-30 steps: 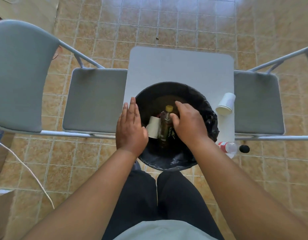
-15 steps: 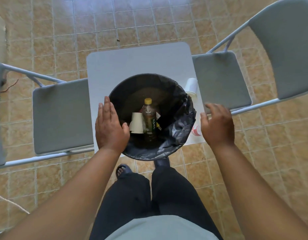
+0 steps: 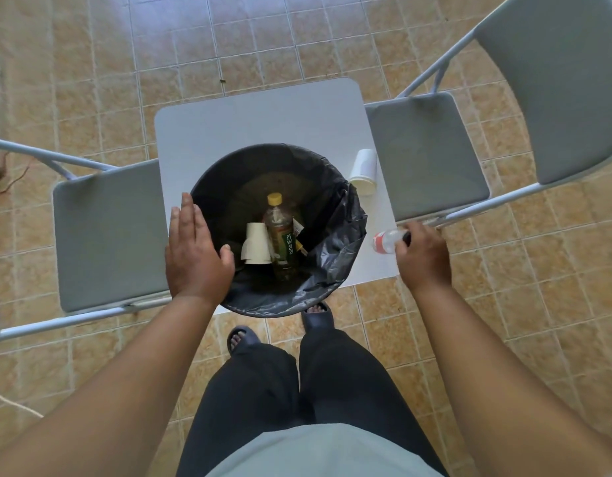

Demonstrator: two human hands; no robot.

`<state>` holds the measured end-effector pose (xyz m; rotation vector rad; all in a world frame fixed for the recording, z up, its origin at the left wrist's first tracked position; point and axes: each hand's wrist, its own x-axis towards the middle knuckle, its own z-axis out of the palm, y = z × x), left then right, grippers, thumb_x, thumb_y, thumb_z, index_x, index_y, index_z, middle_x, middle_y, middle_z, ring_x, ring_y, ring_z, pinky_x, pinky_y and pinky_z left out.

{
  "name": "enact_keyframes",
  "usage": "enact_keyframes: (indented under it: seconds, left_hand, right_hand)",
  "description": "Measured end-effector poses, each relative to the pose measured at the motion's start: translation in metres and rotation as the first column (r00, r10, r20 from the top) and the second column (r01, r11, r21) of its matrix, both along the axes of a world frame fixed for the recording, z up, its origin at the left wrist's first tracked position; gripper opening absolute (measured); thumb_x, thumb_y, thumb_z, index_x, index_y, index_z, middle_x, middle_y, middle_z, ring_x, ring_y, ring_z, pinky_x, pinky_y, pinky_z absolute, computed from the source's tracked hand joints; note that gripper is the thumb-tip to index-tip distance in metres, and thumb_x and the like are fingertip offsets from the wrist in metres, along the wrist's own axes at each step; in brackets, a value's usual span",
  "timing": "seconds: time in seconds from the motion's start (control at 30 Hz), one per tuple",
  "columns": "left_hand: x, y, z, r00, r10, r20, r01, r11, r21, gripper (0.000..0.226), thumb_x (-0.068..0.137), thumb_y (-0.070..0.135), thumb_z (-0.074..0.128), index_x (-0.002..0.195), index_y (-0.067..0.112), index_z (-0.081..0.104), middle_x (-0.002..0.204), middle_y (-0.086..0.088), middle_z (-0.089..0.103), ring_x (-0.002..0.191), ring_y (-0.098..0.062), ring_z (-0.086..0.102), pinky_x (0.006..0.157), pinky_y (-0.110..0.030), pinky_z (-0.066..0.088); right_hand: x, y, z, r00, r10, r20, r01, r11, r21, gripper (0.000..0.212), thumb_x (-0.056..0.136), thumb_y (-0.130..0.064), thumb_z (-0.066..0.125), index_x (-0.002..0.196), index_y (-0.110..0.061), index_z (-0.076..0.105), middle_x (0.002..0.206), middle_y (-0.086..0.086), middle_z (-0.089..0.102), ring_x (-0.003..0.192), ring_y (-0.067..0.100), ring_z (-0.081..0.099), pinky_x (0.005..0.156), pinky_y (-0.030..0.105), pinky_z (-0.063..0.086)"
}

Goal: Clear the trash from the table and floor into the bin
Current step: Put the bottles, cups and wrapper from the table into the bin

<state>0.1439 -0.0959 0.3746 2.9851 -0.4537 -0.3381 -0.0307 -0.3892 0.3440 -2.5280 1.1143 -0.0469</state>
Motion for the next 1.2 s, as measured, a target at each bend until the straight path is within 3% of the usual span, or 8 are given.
enact_keyframes:
  seconds: [0.2,0.33,0.43,0.6,0.7,1.03,1.13,1.2]
  left_hand:
    - [0.0,0.001,0.002,1.0,-0.001,-0.004,0.001,1.0,0.002,0.078,0.089,0.03,0.055,0.151,0.007,0.013,0.162,-0.002,0.0,0.148,-0.024,0.004,0.115,-0.041,0.019]
    - [0.0,0.001,0.002,1.0,-0.008,-0.009,0.008,1.0,0.002,0.079,0.088,0.03,0.055,0.151,0.005,0.014,0.162,-0.004,0.001,0.148,-0.025,0.005,0.117,-0.041,0.018]
    - [0.0,0.0,0.002,1.0,-0.007,-0.006,0.007,1.0,-0.001,0.078,0.088,0.03,0.055,0.151,0.005,0.015,0.162,-0.004,0.002,0.148,-0.026,0.006,0.117,-0.041,0.018]
    - [0.0,0.001,0.001,1.0,-0.016,-0.01,0.015,1.0,-0.018,0.079,0.088,0.029,0.055,0.151,0.006,0.015,0.162,-0.004,0.001,0.148,-0.026,0.005,0.117,-0.04,0.017]
    - [0.0,0.001,0.0,1.0,-0.02,-0.004,0.02,1.0,-0.02,0.079,0.087,0.029,0.056,0.151,0.005,0.015,0.162,-0.004,0.002,0.148,-0.026,0.006,0.117,-0.04,0.017]
    - [0.001,0.0,-0.004,1.0,-0.016,0.019,0.017,0.998,-0.058,0.08,0.087,0.025,0.059,0.15,0.004,0.016,0.162,-0.005,0.004,0.148,-0.026,0.007,0.116,-0.041,0.017]
    - [0.001,0.001,-0.006,0.999,-0.011,0.034,0.013,0.998,-0.061,0.079,0.087,0.026,0.059,0.151,0.005,0.016,0.162,-0.005,0.004,0.148,-0.025,0.006,0.117,-0.04,0.015]
    - [0.002,0.002,-0.008,0.999,-0.013,0.047,0.016,0.998,-0.068,0.08,0.087,0.026,0.059,0.151,0.005,0.016,0.162,-0.005,0.005,0.148,-0.025,0.006,0.117,-0.039,0.014]
  right_hand:
    - [0.031,0.003,0.114,0.826,0.122,0.55,0.013,0.972,-0.236,0.03,0.095,-0.028,0.059,0.11,-0.001,0.061,0.101,0.016,0.065,0.091,0.035,0.059,0.077,0.037,0.048]
    - [0.056,0.034,0.164,0.682,0.222,0.697,-0.105,0.973,-0.206,0.037,0.097,-0.028,0.055,0.114,0.004,0.06,0.105,0.018,0.067,0.097,0.027,0.065,0.085,0.022,0.051]
    - [0.08,0.056,0.152,0.74,0.281,0.611,-0.264,0.957,-0.121,0.036,0.094,-0.031,0.058,0.114,-0.002,0.063,0.102,0.012,0.069,0.091,0.018,0.064,0.084,0.007,0.041]
    - [0.107,0.084,0.091,0.86,0.433,0.271,-0.47,0.879,0.086,0.032,0.092,-0.032,0.062,0.119,-0.015,0.061,0.108,0.007,0.065,0.095,0.022,0.063,0.083,0.028,0.054]
    - [0.115,0.086,0.071,0.906,0.411,0.102,-0.423,0.885,0.196,0.042,0.095,-0.033,0.055,0.132,-0.014,0.054,0.123,0.008,0.059,0.109,0.024,0.059,0.084,0.025,0.045]
    - [0.139,0.014,0.051,0.86,0.258,0.44,-0.266,0.963,-0.045,0.019,0.09,-0.023,0.059,0.1,-0.012,0.071,0.094,0.008,0.071,0.078,0.022,0.065,0.076,0.026,0.047]
    - [0.151,-0.02,0.019,0.931,0.112,0.347,-0.138,0.989,0.05,0.019,0.088,-0.023,0.057,0.097,-0.011,0.07,0.095,0.01,0.07,0.082,0.025,0.065,0.075,0.025,0.043]
    - [0.155,-0.035,-0.012,0.989,0.116,0.095,-0.127,0.985,0.119,0.023,0.088,-0.023,0.055,0.105,-0.012,0.068,0.108,0.014,0.066,0.097,0.032,0.062,0.083,0.031,0.045]
